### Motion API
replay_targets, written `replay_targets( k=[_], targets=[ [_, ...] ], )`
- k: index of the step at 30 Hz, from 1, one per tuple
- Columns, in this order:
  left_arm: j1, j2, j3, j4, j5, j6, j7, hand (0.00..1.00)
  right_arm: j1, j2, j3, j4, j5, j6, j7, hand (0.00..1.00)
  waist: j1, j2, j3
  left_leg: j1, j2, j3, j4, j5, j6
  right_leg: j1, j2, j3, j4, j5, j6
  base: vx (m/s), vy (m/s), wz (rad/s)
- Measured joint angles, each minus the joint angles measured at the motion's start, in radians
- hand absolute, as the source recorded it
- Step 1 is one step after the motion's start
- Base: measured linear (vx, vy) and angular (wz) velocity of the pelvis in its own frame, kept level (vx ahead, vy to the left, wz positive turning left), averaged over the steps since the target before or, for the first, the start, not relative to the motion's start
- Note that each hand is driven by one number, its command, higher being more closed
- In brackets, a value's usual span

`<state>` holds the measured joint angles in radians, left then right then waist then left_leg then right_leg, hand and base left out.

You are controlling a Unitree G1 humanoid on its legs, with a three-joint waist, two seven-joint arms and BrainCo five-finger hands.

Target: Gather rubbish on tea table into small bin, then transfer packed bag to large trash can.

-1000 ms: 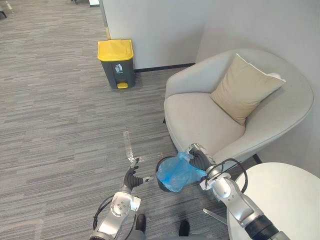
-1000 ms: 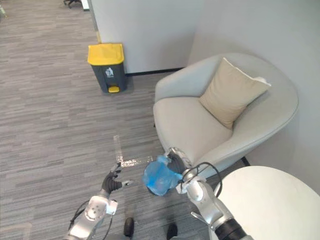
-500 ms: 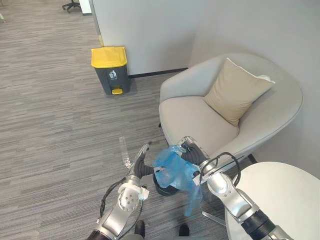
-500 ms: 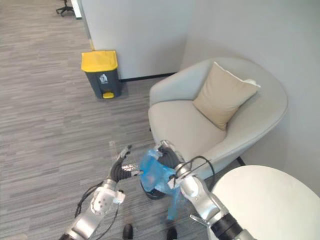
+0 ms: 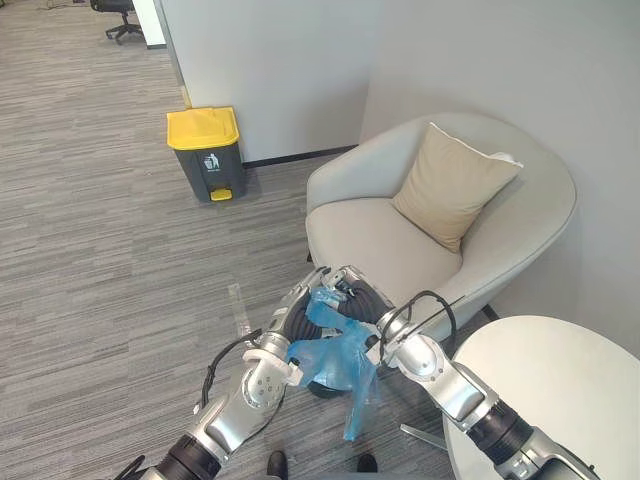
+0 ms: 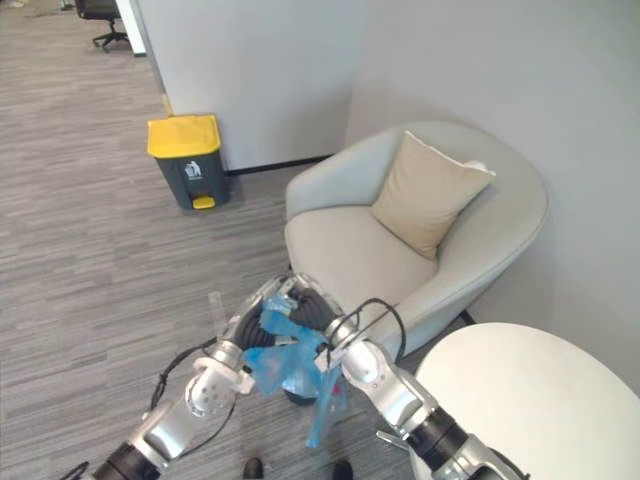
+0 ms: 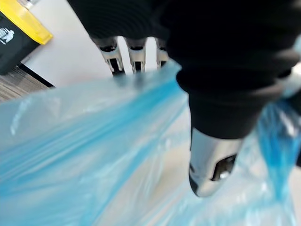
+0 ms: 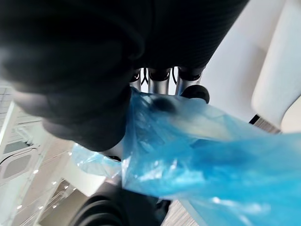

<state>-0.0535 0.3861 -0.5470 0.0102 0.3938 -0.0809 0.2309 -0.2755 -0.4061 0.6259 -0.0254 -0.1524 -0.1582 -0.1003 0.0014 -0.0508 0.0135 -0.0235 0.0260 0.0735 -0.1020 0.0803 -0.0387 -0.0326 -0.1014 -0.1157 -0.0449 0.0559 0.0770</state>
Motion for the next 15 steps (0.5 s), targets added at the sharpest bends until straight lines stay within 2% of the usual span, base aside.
replay_targets(
  k=[7,15],
  targets=[
    [-0.011,0.005,-0.002,0.010,0.016,0.000,-0.002,0.00,-0.047,0.008,0.019,-0.002,0.043,0.000,0.003,1.00,0.000,-0.005,-0.003,-0.001,0.000,0.002,0.000,0.000,0.000,0.001,0.002,0.002,-0.006,0.003,0.000,0.00,0.000,0.00],
    [-0.010,-0.012,-0.001,0.142,0.015,0.003,-0.022,0.00,-0.079,0.040,0.024,-0.091,0.097,0.000,0.011,1.00,0.000,-0.017,-0.011,0.004,0.004,0.019,0.000,-0.001,-0.002,-0.001,0.010,0.019,-0.011,0.008,-0.007,-0.01,-0.001,-0.06]
  ],
)
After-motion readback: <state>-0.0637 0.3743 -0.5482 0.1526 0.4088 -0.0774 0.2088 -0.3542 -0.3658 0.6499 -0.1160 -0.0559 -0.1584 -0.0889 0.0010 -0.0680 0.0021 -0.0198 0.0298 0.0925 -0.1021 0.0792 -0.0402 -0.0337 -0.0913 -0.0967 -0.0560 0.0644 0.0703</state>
